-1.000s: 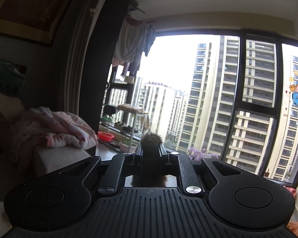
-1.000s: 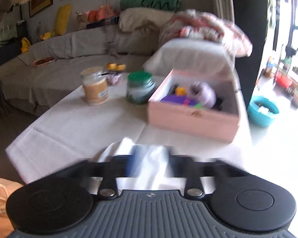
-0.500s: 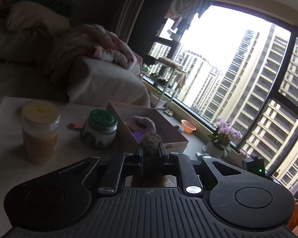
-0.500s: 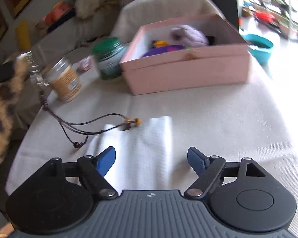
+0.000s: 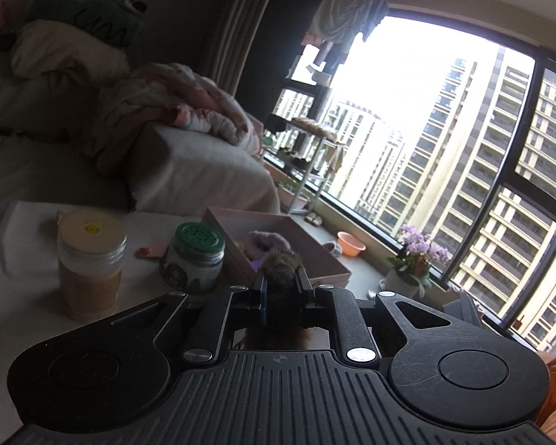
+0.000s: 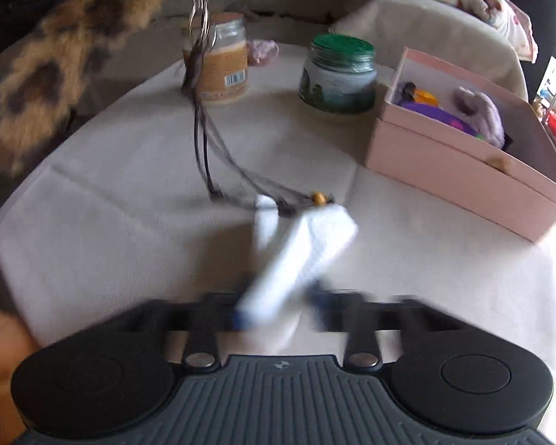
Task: Organize soft objects
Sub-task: 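Grasp the white towel with the right tool while the left tool holds the keychain, then lower the towel and keychain into the pink box and open both tools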
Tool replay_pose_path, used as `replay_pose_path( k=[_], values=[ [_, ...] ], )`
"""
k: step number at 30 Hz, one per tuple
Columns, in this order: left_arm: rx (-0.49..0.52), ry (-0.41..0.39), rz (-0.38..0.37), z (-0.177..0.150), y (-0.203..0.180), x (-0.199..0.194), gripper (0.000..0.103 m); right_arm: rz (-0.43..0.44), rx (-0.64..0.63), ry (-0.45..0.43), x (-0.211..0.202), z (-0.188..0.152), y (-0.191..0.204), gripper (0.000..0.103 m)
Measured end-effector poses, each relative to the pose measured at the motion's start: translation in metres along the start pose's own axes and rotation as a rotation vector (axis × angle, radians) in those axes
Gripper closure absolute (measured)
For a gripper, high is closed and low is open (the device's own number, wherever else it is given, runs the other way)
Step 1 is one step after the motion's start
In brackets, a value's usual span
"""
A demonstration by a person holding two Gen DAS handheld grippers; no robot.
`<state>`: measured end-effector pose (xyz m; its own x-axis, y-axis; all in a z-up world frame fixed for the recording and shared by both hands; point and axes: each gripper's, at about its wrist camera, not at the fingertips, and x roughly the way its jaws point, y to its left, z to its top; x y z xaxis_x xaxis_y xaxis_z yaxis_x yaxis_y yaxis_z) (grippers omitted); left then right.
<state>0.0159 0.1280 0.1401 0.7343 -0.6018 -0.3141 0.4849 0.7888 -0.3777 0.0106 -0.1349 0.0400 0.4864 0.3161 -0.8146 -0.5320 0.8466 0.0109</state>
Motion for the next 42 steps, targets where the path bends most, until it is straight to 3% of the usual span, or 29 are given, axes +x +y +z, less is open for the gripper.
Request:
replay_pose_path(
  k=[4, 10, 17, 23, 27, 30, 31, 34, 38, 42],
  values=[
    [0.068, -0.062, -0.073, 0.036, -0.026, -0.004, 0.086, -0.062, 0.025, -0.023, -0.035, -0.019, -0.032, 0.092],
    [0.205, -0.166, -0.179, 0.111, -0.081, 0.01, 0.086, -0.268, 0.134, -0.125, -0.084, -0.039, -0.092, 0.092],
    [0.27, -0.22, -0.218, 0.166, -0.123, 0.07, 0.086, -0.37, 0.281, -0.287, -0.117, -0.053, -0.15, 0.092],
    [0.167, -0.162, -0.206, 0.167, -0.107, 0.157, 0.085, -0.405, 0.352, -0.278, -0.101, -0.07, -0.19, 0.092],
    [0.08, 0.026, -0.149, 0.138, -0.079, 0.226, 0.084, -0.407, 0.409, -0.263, -0.09, -0.073, -0.216, 0.092],
    [0.008, 0.207, -0.022, 0.109, -0.05, 0.273, 0.085, -0.411, 0.417, -0.239, -0.082, -0.071, -0.224, 0.092],
    [-0.006, 0.219, 0.004, 0.101, -0.039, 0.282, 0.086, -0.413, 0.414, -0.232, -0.08, -0.07, -0.224, 0.092],
    [-0.022, 0.147, 0.039, 0.095, -0.018, 0.277, 0.086, -0.42, 0.401, -0.228, -0.079, -0.062, -0.223, 0.092],
    [0.039, 0.044, -0.055, 0.125, -0.029, 0.247, 0.086, -0.427, 0.398, -0.253, -0.084, -0.052, -0.224, 0.092],
    [0.059, 0.053, -0.06, 0.137, -0.046, 0.229, 0.085, -0.361, 0.422, -0.256, -0.075, -0.032, -0.228, 0.092]
  ],
)
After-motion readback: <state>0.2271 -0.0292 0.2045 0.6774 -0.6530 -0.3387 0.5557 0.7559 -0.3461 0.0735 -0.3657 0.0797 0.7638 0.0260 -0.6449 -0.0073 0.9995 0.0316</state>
